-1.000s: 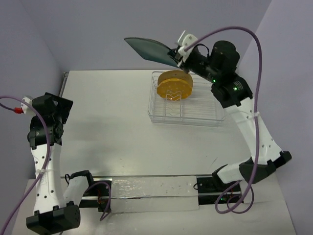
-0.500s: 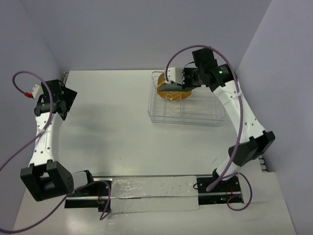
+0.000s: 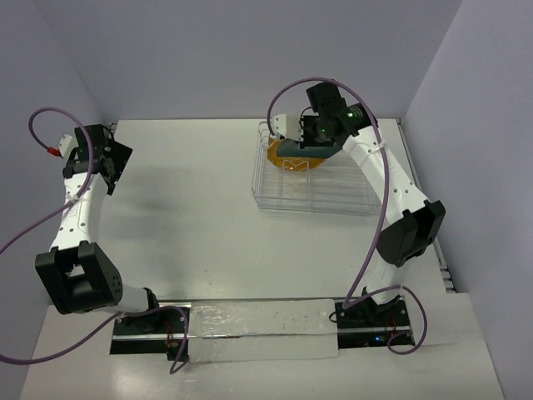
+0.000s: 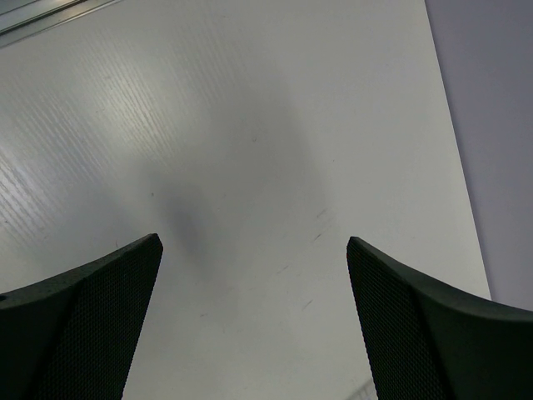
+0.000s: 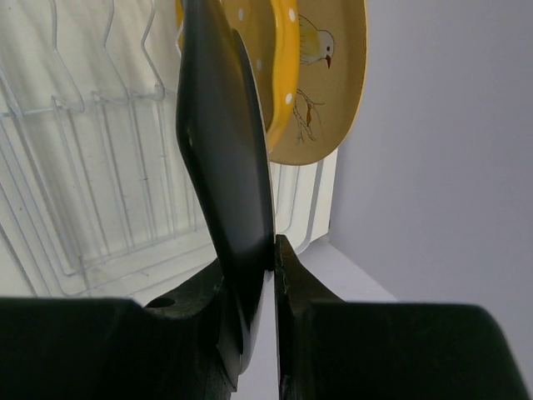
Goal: Load the plates into the dish rack
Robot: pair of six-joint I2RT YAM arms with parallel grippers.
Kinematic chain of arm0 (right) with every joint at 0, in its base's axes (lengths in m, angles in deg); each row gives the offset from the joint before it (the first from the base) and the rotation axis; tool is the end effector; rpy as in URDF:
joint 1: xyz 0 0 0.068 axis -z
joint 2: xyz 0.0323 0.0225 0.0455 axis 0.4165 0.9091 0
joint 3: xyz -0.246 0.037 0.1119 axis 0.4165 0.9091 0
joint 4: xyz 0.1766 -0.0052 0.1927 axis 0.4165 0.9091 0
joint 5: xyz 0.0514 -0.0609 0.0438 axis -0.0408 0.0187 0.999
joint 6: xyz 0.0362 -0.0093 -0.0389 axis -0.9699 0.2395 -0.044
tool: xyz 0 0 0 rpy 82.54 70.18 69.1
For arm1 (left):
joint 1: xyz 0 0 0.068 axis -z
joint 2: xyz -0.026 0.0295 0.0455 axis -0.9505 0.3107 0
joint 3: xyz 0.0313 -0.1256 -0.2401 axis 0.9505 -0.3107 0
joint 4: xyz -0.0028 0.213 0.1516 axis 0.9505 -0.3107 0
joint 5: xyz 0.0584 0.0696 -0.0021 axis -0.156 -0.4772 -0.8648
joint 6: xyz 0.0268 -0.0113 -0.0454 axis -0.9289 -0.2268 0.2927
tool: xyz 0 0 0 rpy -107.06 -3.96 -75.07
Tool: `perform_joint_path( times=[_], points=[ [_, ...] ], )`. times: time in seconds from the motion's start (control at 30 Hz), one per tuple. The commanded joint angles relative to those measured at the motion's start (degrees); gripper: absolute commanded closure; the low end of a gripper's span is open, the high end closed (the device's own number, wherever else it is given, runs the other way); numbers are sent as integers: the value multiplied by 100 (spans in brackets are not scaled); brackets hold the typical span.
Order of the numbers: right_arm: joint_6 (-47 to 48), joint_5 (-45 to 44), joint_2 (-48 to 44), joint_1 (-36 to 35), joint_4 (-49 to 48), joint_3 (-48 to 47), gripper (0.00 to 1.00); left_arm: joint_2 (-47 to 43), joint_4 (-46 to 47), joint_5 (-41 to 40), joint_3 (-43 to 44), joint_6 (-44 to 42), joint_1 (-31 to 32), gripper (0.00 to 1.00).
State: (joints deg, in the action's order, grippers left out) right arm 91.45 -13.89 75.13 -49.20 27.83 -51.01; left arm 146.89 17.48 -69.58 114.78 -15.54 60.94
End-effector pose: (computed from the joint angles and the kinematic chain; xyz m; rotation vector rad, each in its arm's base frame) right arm 0.3331 0.1502 0.3995 -1.8232 1.6788 -0.4264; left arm 0.3015 0.0679 0.3195 -1.3412 1.8913 -0.0600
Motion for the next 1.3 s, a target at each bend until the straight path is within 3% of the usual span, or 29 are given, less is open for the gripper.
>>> perform_joint_path(
  times=[0.0,0.27,0.63,1.17,1.27],
  points=[
    [-345,-441,15,-193,-877,-160,100,30,295,-102,63,-87,-2,1],
    [-522,-282,192,-362,-956,-87,100,-85,358,-146,-149,-157,6,1],
    [-886,-909,265,-529,-1070,355,100,-52,494,-139,-338,-236,-11,1],
    [-696,-542,865,-543,-1686,648,100,167,552,-137,-355,-368,-11,1],
    [-679,-538,895,-558,-1712,691,96,198,570,-125,-332,-399,-11,1]
  ],
)
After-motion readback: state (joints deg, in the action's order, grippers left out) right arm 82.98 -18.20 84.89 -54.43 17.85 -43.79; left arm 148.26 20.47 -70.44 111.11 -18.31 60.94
